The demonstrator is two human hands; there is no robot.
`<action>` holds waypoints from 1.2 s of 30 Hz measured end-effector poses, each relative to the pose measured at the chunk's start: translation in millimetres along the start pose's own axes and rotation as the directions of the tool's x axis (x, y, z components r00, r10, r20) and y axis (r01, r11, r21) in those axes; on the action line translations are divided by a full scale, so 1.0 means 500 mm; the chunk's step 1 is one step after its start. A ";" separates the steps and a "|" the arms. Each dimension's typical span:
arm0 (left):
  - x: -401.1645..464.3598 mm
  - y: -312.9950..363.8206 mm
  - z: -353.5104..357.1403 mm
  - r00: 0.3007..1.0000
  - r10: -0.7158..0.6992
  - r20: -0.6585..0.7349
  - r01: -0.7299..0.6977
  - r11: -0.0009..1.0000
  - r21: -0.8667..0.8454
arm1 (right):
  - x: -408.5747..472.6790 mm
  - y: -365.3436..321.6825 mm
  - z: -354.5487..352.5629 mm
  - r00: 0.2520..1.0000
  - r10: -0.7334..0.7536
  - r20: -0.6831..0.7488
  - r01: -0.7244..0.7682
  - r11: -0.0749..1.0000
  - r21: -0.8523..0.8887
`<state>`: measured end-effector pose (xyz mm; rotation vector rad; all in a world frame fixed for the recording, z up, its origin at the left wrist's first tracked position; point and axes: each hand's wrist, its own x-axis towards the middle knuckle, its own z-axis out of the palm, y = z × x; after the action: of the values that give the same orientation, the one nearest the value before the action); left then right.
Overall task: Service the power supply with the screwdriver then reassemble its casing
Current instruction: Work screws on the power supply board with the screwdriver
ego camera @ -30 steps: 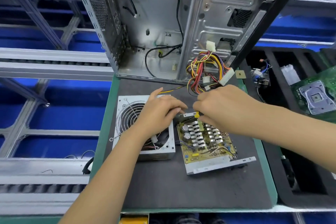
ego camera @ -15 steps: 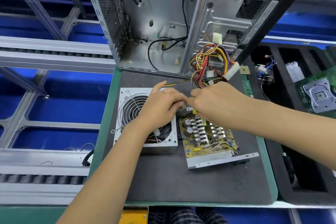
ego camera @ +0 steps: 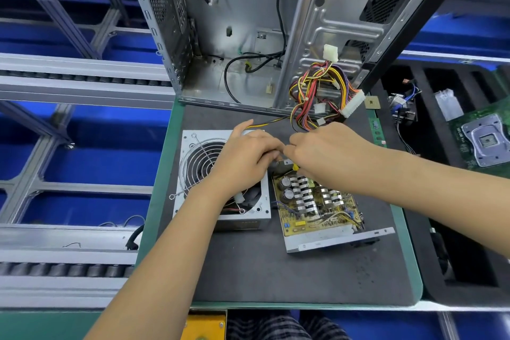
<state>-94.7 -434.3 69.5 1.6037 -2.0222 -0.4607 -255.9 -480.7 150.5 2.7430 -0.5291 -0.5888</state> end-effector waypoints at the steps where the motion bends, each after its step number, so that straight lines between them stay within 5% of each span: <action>1: 0.000 0.000 0.000 1.000 0.002 -0.002 -0.002 1.000 0.001 | 0.001 0.000 0.000 1.000 0.001 0.008 -0.001 1.000 -0.006; 12: -0.003 0.002 -0.001 1.000 -0.005 0.003 0.005 1.000 0.006 | 0.018 -0.015 -0.042 0.999 0.026 0.032 -0.023 0.993 -0.112; 23: -0.002 -0.006 0.001 1.000 0.002 0.017 -0.003 1.000 0.020 | 0.016 -0.007 -0.050 0.988 0.038 0.147 -0.045 0.998 0.046; 30: -0.003 -0.001 -0.002 1.000 0.028 0.004 -0.028 0.999 -0.033 | 0.012 -0.019 -0.066 0.995 0.037 0.091 -0.028 0.994 -0.101; 36: -0.003 0.002 -0.005 0.999 0.047 -0.002 -0.047 0.999 -0.013 | 0.006 -0.015 -0.060 0.982 0.075 0.176 -0.092 0.992 0.088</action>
<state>-93.7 -432.3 72.0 1.5443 -2.0468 -0.4539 -238.1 -469.6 173.1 2.7574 -0.7267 -0.8038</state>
